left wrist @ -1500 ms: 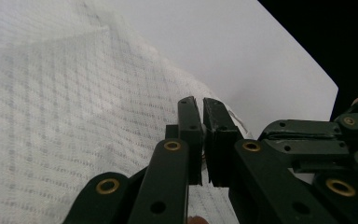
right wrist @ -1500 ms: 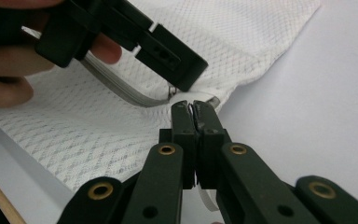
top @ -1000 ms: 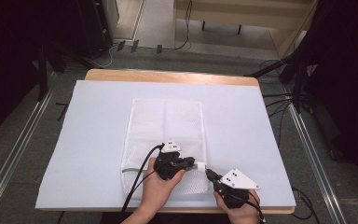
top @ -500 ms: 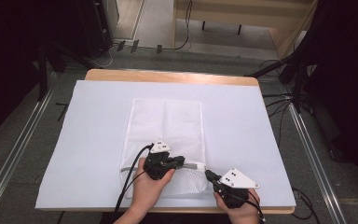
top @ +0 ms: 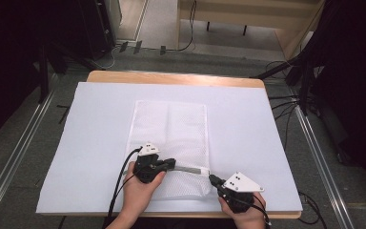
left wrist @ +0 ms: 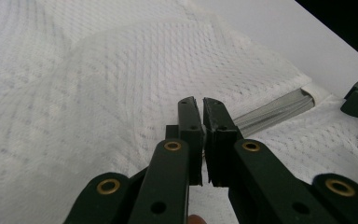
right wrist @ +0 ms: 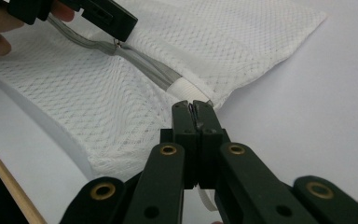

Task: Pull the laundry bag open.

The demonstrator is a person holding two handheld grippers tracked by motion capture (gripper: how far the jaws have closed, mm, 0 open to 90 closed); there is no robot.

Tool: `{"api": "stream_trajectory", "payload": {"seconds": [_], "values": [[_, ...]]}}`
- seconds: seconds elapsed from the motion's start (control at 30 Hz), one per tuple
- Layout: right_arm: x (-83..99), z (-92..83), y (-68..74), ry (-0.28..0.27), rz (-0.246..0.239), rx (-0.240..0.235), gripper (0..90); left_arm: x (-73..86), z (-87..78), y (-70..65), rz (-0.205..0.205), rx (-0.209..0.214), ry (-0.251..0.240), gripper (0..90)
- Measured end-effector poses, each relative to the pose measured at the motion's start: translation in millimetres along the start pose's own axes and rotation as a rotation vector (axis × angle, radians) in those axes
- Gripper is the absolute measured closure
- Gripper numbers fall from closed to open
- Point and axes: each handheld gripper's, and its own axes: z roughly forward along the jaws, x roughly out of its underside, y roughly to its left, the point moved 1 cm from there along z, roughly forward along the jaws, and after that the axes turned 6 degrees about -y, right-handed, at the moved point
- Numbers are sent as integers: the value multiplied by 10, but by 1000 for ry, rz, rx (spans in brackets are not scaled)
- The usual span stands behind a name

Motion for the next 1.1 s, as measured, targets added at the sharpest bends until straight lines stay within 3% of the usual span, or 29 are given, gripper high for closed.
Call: {"api": "stream_trajectory", "payload": {"seconds": [0.47,1.1], "values": [[0,-6,-23,8,-14,6,900,61,-326,367,-26,-78,-13,877],[-23,-37,-24,1,-30,10,900,134,-623,711,-69,-153,-28,876]]}}
